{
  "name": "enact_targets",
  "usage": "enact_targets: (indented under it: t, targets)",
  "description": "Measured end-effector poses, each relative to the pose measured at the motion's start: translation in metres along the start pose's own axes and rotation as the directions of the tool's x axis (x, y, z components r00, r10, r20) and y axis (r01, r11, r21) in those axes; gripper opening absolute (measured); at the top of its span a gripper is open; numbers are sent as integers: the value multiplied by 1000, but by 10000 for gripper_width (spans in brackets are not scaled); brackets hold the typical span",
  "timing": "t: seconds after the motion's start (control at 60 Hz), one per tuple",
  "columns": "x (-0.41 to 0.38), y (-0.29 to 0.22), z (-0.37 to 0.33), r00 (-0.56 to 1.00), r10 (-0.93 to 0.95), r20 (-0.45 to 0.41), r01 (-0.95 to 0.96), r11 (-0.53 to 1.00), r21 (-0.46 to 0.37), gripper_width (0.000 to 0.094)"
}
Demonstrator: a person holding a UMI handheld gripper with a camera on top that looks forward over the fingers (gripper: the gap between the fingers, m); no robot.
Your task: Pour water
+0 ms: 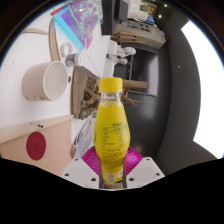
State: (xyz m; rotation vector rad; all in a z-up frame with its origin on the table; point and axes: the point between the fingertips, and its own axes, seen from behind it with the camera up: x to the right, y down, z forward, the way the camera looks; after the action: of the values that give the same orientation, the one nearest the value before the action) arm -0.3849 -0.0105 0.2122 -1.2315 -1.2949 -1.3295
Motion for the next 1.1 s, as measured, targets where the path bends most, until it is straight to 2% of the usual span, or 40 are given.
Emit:
enact_targets:
  t: [0.183,0.3,0.383,0.483,0.6,0.7,0.8,0.9,1.1]
  targets:
    - [-23,-27,13,960,-279,-29,280,959,41,265]
    - [-31,-31,16,944,-329,-30,330,942,58,262]
    - [-32,-27,16,957,-290,-12,290,956,50,264]
    - [-31,-20,14,995,-91,48,90,996,23,264]
    - [-20,-8,7,948,293,126,-290,956,-45,266]
    - [-12,1,0,775,614,149,-604,789,-112,270]
    - [-21,5,-6,487,855,177,-834,515,-197,271]
    - [-48,2,-10,222,953,208,-921,275,-277,271]
    - [-108,-7,-14,-17,971,239,-934,70,-351,272]
